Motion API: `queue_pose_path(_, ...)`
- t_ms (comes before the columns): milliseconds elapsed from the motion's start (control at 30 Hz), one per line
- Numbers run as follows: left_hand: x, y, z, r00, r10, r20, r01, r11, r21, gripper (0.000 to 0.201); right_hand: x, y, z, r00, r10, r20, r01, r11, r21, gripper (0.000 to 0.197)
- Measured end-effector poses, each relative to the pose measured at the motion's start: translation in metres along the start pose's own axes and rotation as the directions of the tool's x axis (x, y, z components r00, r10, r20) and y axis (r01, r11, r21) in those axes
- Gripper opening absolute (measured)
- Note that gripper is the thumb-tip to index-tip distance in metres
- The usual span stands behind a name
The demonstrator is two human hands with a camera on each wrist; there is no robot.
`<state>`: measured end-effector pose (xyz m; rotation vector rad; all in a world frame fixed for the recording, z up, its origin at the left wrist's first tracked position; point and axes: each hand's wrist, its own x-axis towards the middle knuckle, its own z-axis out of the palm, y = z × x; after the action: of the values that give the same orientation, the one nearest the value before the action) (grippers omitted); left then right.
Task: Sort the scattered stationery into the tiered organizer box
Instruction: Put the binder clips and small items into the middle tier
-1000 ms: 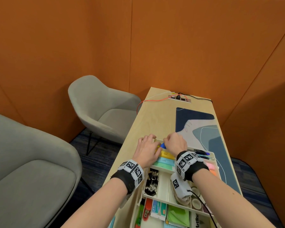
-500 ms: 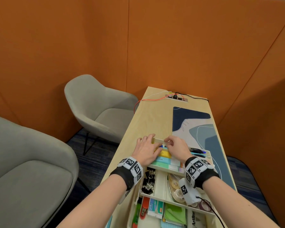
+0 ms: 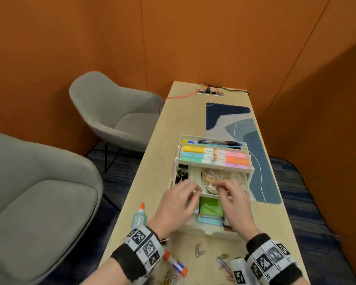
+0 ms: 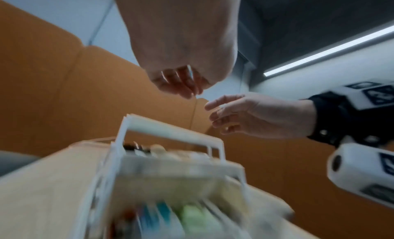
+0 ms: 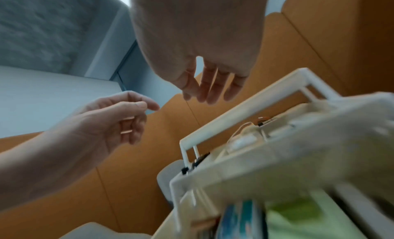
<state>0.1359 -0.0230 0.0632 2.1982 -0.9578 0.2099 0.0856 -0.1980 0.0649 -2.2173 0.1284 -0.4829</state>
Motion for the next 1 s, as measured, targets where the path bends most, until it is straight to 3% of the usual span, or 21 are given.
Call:
queue_pose_path(67,-0.043,0.011,0.015,0.972,-0.027,0.234,0.026,1.000,0.006,0.023,-0.046,0.011,0.002,0.995,0.060,0.078,-0.060,0.998,-0.003,0.024)
queue_pose_path(167,-0.098,0.015,0.036,0.836,-0.089,0.542,0.038,0.994,0.104,0.021,-0.112,0.034,0.007,0.940,0.183,0.287,-0.156,0.981,-0.113,0.026)
queue_pose_path(233,-0.125,0.014,0.044,0.757,-0.138,0.639,0.053,0.987,0.150,0.021,-0.148,0.050,0.012,0.881,0.271,0.387,-0.173,0.947,-0.269,0.025)
queue_pose_path(267,-0.135,0.013,0.045,0.745,-0.161,0.647,0.071,0.984,0.162,0.022,-0.160,0.056,0.015,0.869,0.295,0.397,-0.162,0.928,-0.334,0.024)
queue_pose_path(467,-0.162,0.001,0.045,0.783,-0.211,0.585,0.113,0.973,0.200,0.024,-0.153,0.053,0.060,0.856,0.186,0.483,0.044,0.903,-0.427,0.052)
queue_pose_path(667,-0.169,-0.013,0.027,0.870,-0.293,0.397,0.232,0.953,0.194,0.020,-0.146,0.056,0.065,0.736,0.307,0.603,0.131,0.810,-0.572,0.054)
queue_pose_path(733,-0.168,-0.020,0.025,0.882,-0.322,0.345,0.263,0.942,0.207,0.022,-0.161,0.056,0.053,0.744,0.286,0.604,0.153,0.807,-0.570,0.050)
queue_pose_path(833,-0.162,-0.024,0.032,0.876,-0.305,0.374,0.219,0.942,0.256,0.030,-0.185,0.050,0.039,0.795,0.133,0.593,0.259,0.808,-0.529,0.057)
queue_pose_path(867,-0.158,-0.024,0.036,0.873,-0.285,0.396,0.182,0.944,0.276,0.032,-0.190,0.044,0.036,0.778,0.084,0.622,0.306,0.814,-0.493,0.059)
queue_pose_path(1000,-0.145,-0.020,0.047,0.842,-0.226,0.490,0.038,0.931,0.364,0.029,-0.204,0.014,0.040,0.587,-0.068,0.807,0.531,0.785,-0.320,0.050)
